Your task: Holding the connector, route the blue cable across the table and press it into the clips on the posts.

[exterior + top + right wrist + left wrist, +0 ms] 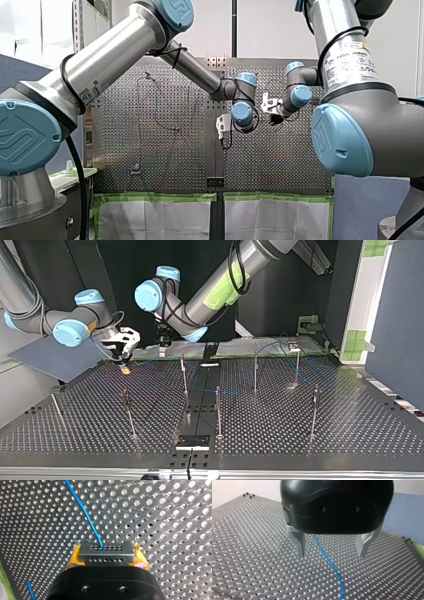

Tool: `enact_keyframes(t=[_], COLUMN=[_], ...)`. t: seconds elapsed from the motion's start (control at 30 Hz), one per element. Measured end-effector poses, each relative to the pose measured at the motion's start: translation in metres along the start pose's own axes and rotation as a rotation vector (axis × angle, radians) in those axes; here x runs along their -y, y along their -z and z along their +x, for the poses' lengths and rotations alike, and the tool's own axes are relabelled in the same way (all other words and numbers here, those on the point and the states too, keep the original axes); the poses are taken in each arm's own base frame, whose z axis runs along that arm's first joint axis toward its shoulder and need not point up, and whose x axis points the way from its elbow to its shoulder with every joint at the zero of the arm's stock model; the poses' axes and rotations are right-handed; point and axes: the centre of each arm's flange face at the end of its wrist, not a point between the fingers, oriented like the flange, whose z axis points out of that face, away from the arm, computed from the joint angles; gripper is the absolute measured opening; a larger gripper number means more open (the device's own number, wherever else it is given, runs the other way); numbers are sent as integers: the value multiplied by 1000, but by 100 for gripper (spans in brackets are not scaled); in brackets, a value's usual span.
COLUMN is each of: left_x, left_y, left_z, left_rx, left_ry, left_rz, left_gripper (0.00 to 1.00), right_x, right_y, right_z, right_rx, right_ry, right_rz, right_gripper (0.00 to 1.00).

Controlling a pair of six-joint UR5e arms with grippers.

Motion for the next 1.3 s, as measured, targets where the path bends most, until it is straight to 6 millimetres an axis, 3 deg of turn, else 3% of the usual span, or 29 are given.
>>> enact_keyframes(t=[0.23, 0.53, 0.77, 0.93, 1.17, 1.3], left_x=[0, 1, 5, 7, 7, 7], left_y=[-11, -30, -50, -53, -61, -65], left_z=[-7, 19, -2, -7, 18, 18], left_rx=[17, -6, 55, 60, 12, 16], left_ry=[19, 23, 61, 67, 41, 47], left_rz=[-3, -7, -27, -15, -12, -22], left_gripper=[100, 100, 100, 100, 100, 100], right_x=[2, 3, 6, 6, 5, 4], right_y=[2, 2, 2, 2, 2, 1], right_z=[-5, -6, -6, -5, -5, -5], right_rx=[9, 9, 10, 9, 9, 9], right_ry=[-1, -3, -4, -4, -5, -5], right_rz=[9, 18, 43, 48, 47, 47], right_gripper=[0, 0, 0, 0, 0, 0])
